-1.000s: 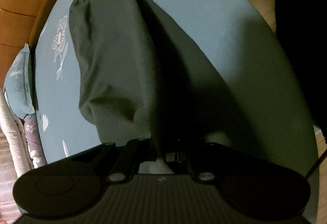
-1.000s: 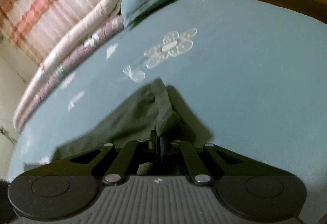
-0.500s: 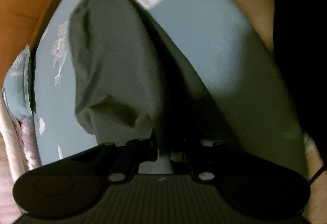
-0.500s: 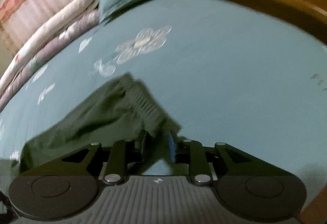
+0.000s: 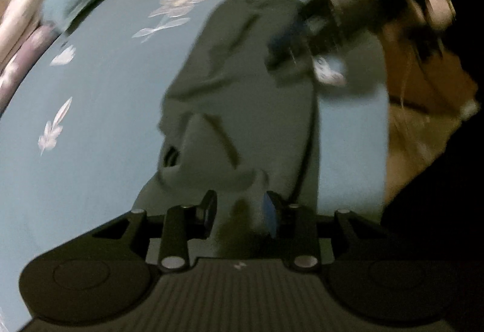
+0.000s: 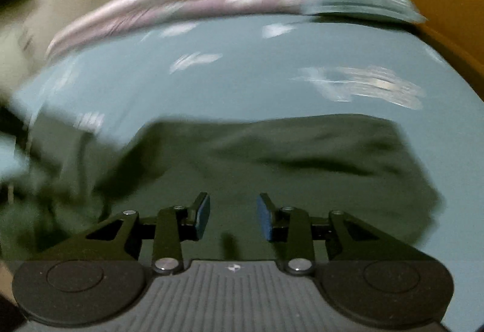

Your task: Fold clothes

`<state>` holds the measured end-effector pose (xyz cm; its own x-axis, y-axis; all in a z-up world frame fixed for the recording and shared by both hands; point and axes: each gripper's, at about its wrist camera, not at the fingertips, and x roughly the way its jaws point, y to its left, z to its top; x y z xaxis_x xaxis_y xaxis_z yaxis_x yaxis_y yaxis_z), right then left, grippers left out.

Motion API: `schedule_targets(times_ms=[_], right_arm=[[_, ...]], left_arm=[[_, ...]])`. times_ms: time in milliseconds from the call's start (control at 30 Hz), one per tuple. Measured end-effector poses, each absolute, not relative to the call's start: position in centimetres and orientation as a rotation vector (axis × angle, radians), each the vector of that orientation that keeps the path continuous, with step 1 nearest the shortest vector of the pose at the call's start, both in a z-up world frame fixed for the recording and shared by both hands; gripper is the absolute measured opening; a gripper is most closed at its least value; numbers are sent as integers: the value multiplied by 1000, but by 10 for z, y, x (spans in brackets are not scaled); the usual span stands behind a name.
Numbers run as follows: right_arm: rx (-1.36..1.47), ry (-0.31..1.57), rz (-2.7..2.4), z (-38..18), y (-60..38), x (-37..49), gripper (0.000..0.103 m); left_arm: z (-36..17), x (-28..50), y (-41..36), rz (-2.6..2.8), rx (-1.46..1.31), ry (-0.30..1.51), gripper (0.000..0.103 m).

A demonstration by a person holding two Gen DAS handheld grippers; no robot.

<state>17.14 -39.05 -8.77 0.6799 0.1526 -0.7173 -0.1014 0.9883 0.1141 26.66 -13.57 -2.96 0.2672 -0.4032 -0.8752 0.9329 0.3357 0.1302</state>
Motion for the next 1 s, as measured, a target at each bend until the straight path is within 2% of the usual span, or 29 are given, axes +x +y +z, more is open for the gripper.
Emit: schedule_targets(times_ms=[100,233,367,500,633,700,800,900,1000], right_arm=[[-21,883,179,-107,-369,176,40],[15,891,186,-106,-378,168,44],[31,900,170,-97,-383,171,45],[73,864,189,-89,-379,182,50],[77,852,210,-87,-365,193,50],[83,857,224,-88,-358,199,50],[83,876,236,-90,-351,201,51],[82,895,247,-92,-344,203,51],[82,915,258,-94,-337,206,51]], left_arm=[[-45,278,-129,-965,657,917,38],[-74,284,-116,-896,557,1045,38],[-58,281,-101,-854,456,1013,39],[-40,284,-67,-739,321,971,46],[-37,289,-24,-579,165,1002,49],[-41,291,4,-500,35,1030,50],[-55,288,47,-426,-253,1071,57],[-78,284,80,-382,-526,1088,58],[-98,285,91,-368,-675,1080,59]])
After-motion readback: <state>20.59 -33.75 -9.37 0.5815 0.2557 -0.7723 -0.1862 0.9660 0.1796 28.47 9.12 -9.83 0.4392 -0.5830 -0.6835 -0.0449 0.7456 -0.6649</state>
